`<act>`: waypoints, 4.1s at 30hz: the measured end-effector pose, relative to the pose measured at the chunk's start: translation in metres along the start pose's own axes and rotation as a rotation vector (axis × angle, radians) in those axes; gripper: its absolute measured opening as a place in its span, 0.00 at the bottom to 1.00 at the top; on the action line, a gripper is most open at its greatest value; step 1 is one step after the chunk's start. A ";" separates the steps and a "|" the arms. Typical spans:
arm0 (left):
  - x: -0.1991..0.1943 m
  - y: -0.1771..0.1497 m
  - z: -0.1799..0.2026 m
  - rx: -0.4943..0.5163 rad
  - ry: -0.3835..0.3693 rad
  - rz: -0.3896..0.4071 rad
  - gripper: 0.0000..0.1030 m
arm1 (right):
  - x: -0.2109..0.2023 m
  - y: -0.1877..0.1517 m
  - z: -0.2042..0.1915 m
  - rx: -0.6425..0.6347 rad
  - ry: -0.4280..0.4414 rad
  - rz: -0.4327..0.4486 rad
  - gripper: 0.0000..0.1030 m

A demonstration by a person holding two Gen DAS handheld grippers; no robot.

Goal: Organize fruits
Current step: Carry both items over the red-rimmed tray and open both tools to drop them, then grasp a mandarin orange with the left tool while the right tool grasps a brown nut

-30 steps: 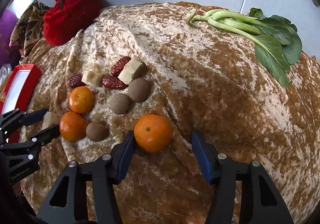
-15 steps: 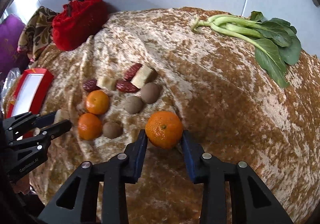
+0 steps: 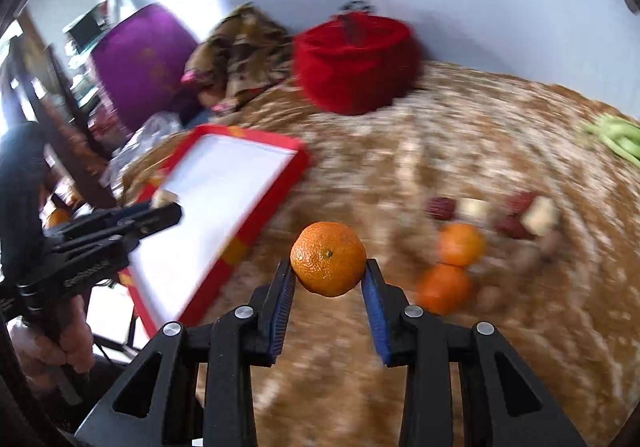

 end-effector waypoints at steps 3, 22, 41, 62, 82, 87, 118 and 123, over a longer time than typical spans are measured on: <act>0.008 -0.010 -0.020 -0.047 0.020 -0.046 0.27 | 0.021 -0.008 -0.049 -0.085 0.062 -0.014 0.34; -0.005 -0.022 -0.066 -0.210 0.100 -0.009 0.33 | 0.045 -0.029 -0.120 -0.126 0.112 -0.116 0.41; 0.035 0.039 0.201 0.478 -0.220 0.039 0.47 | -0.047 0.009 0.121 0.278 0.050 -0.121 0.45; 0.039 0.038 0.202 0.479 -0.282 0.001 0.47 | 0.016 0.013 0.148 0.393 -0.113 -0.159 0.22; 0.077 0.052 0.243 0.490 -0.380 -0.052 0.46 | -0.080 0.033 0.209 0.672 -0.017 0.037 0.22; 0.092 0.053 0.242 0.427 -0.401 -0.094 0.46 | -0.083 0.032 0.211 0.666 -0.018 0.038 0.22; 0.092 0.055 0.225 0.346 -0.405 -0.042 0.33 | -0.084 0.030 0.205 0.656 -0.019 0.048 0.22; 0.094 0.053 0.234 0.392 -0.390 -0.038 0.33 | -0.083 0.029 0.206 0.656 -0.017 0.043 0.22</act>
Point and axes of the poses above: each gripper's, at about its wrist camera, not at the fingertips, and x roughly the way its jaws point, z to its right, y to its top, the point moved 3 cm from there along x, roughly the way its jaws point, and after that the axes turned 15 degrees about x, right-handed, at the moved point
